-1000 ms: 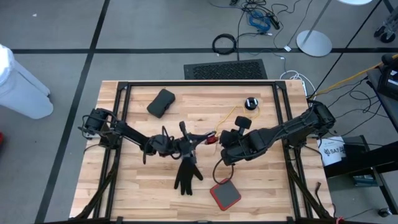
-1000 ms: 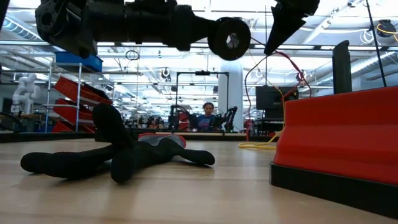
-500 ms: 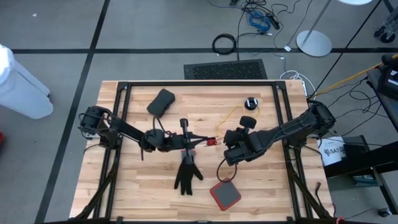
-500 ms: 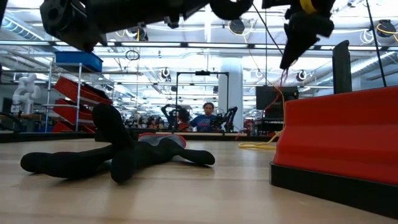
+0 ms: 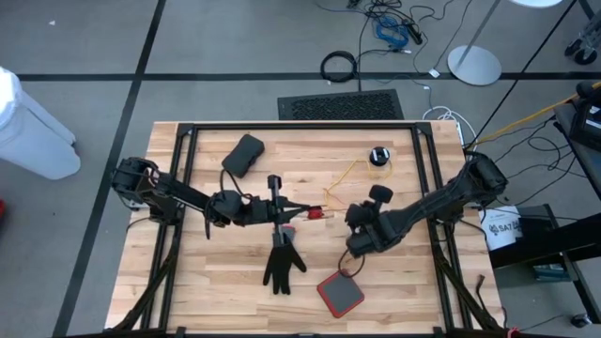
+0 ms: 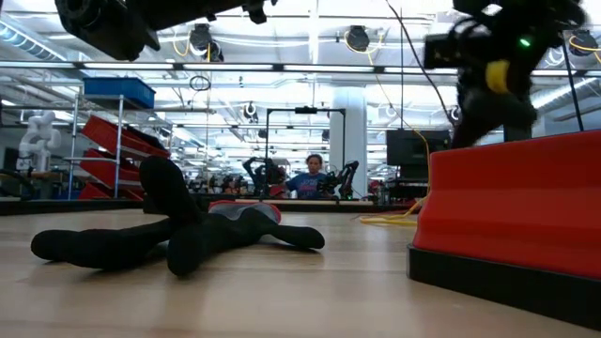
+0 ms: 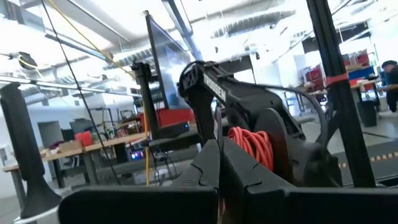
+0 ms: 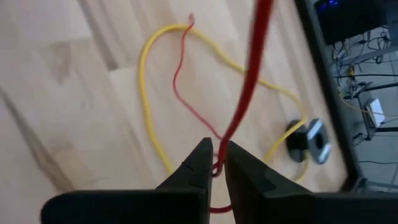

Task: Coil cords
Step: Coil the red wire onto the black spool

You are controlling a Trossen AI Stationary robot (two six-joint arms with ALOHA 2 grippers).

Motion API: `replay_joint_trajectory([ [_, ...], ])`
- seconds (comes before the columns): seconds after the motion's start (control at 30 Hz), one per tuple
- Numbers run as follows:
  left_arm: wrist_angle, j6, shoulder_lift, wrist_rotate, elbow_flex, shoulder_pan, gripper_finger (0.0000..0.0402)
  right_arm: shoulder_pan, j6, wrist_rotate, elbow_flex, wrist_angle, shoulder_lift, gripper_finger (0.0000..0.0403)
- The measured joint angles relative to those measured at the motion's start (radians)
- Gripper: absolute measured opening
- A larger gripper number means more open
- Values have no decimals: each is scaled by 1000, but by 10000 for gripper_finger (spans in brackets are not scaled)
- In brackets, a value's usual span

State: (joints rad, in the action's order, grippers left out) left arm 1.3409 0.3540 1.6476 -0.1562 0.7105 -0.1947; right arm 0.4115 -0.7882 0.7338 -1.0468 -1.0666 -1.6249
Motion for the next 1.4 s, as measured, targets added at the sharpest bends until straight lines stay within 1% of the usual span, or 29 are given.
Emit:
replay_joint_trajectory([
  [0.13, -12, 0, 0, 0, 0, 5, 0, 54, -65, -20, 77, 66, 0, 17],
  [0.27, -22, 1, 0, -1, 0, 5, 0, 119, -71, -69, 121, 140, 0, 17],
  [0.43, -27, 1, 0, -1, 0, 5, 0, 208, -84, -125, 128, 160, 0, 23],
  [0.53, -41, 1, 0, -2, 0, 5, 0, 258, -97, -189, 128, 161, 12, 24],
  [0.67, -48, 1, 0, -3, 0, 5, 0, 323, -129, -274, 128, 164, 46, 25],
  [0.8, -49, 1, 0, -4, 0, 5, 0, 390, -168, -323, 128, 173, 96, 25],
  [1.07, -53, 1, 2, -4, 0, 5, 0, 514, -340, -428, 127, 175, 171, 25],
  [1.23, -47, 1, 2, -5, 1, 5, 0, 596, -447, -536, 127, 207, 172, 25],
  [1.3, -48, 1, 2, -6, 1, 5, 0, 630, -494, -556, 127, 226, 172, 25],
  [1.4, -47, 1, 2, -8, 1, 5, 0, 682, -568, -558, 127, 265, 172, 25],
])
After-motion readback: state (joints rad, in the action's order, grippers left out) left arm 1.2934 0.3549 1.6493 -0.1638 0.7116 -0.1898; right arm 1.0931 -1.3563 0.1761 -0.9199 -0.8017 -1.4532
